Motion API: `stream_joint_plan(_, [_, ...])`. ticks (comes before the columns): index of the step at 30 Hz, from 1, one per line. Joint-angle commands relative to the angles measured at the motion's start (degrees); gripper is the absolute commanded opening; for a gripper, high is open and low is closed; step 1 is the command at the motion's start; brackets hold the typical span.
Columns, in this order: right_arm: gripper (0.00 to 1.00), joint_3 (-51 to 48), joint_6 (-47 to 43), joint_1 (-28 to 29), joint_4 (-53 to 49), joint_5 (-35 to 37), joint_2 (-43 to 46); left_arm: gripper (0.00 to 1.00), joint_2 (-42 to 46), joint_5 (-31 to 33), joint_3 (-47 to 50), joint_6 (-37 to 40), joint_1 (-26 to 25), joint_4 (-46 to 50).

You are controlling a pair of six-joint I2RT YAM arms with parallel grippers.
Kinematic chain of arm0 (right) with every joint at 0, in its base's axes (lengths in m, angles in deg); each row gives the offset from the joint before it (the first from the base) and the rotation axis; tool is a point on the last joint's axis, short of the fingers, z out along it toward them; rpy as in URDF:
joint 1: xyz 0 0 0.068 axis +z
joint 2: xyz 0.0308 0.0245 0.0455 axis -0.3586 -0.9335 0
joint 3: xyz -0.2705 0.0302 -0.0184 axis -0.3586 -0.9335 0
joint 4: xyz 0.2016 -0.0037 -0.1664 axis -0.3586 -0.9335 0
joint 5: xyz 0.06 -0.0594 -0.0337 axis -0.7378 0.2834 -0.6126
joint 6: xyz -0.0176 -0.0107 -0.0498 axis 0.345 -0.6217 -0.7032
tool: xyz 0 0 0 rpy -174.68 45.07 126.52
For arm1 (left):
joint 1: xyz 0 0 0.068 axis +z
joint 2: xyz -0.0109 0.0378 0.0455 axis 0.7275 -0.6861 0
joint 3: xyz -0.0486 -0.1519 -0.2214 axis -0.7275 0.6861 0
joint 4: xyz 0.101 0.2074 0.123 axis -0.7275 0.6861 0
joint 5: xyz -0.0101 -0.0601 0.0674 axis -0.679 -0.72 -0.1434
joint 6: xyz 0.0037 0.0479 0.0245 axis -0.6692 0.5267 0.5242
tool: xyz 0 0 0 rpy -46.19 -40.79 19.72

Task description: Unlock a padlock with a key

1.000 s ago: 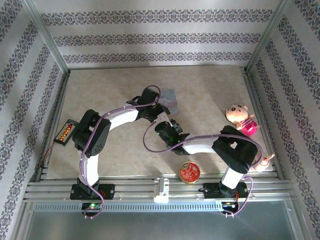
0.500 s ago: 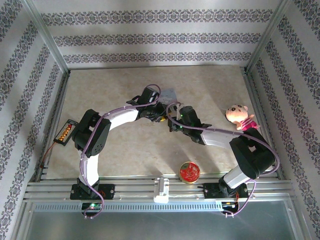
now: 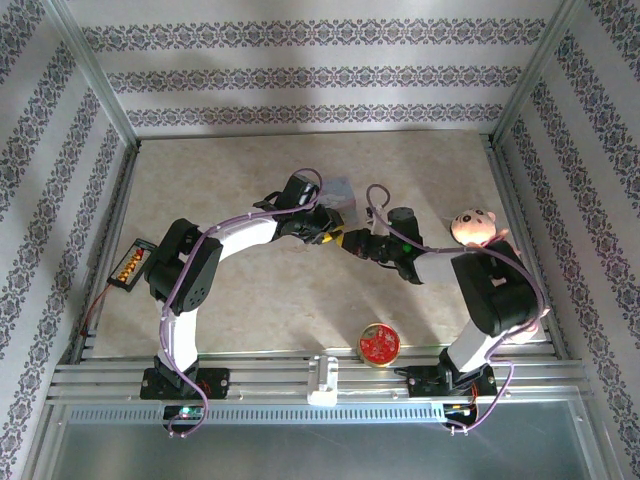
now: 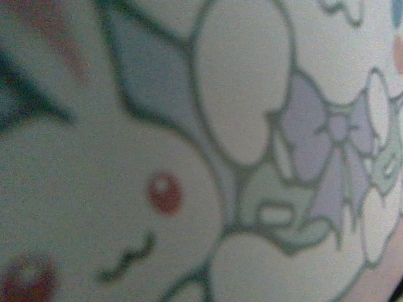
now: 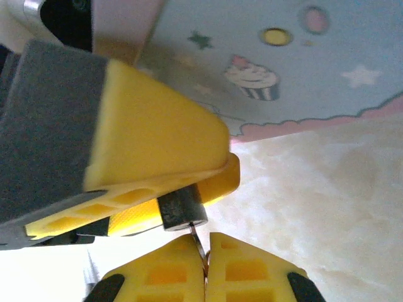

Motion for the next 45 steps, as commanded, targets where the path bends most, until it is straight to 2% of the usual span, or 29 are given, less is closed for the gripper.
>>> stream_joint_plan(1, [0.00, -1.8, 17.2, -5.8, 24.7, -2.0, -8.2, 0.00, 1.2, -5.0, 1.5, -0.6, -0.6, 3.1])
stream_joint_plan(3, [0.00, -1.5, 26.1, -6.9, 38.2, -3.8, -14.5, 0.00, 1.5, -5.1, 1.8, -0.7, -0.6, 2.4])
stream_joint_plan(4, [0.00, -0.6, 29.4, -7.3, 39.4, -4.5, -17.1, 0.00, 1.5, -5.2, 1.9, -0.7, -0.6, 2.3])
stream_joint_plan(8, [0.00, 0.9, 30.6, -6.9, 39.4, -4.6, -18.9, 0.00, 1.9, -5.9, 2.5, -0.8, -0.5, 1.1])
stream_joint_plan(16, [0.00, 0.5, 40.3, -8.0, 39.4, -3.8, -16.9, 0.00, 2.6, -5.8, 4.0, -1.8, -0.4, -1.6])
stream_joint_plan(18, [0.03, -0.3, 39.1, -8.0, 39.4, -3.0, -15.7, 0.00, 2.8, -5.4, 4.3, -2.2, -0.1, -1.4])
stream_joint_plan(20, [0.17, -1.6, 37.4, -7.9, 39.3, -1.9, -14.3, 0.00, 2.8, -4.8, 4.7, -2.7, 0.1, -0.9])
stream_joint_plan(23, [0.24, -3.0, 35.1, -7.8, 38.5, -0.9, -13.1, 0.00, 3.0, -4.3, 4.9, -3.0, 0.3, -0.1])
stream_joint_plan(33, [0.29, -7.8, 26.2, -6.2, 32.6, 3.3, -7.6, 0.00, 3.4, -4.1, 3.6, -2.1, 0.5, 3.0])
stream_joint_plan(37, [0.29, -8.6, 18.9, -3.0, 23.7, 6.4, -1.7, 0.00, 3.4, -4.3, 3.2, -1.8, 0.5, 3.2])
stream_joint_plan(43, [0.32, -6.8, 4.9, 3.8, -1.2, 16.9, 11.0, 0.00, 3.3, -4.7, 2.5, -1.6, 0.5, 2.7])
stream_joint_plan(45, [0.32, -6.4, 3.4, 4.7, -4.9, 19.0, 13.1, 0.00, 3.3, -5.0, 2.5, -1.8, 0.5, 2.2])
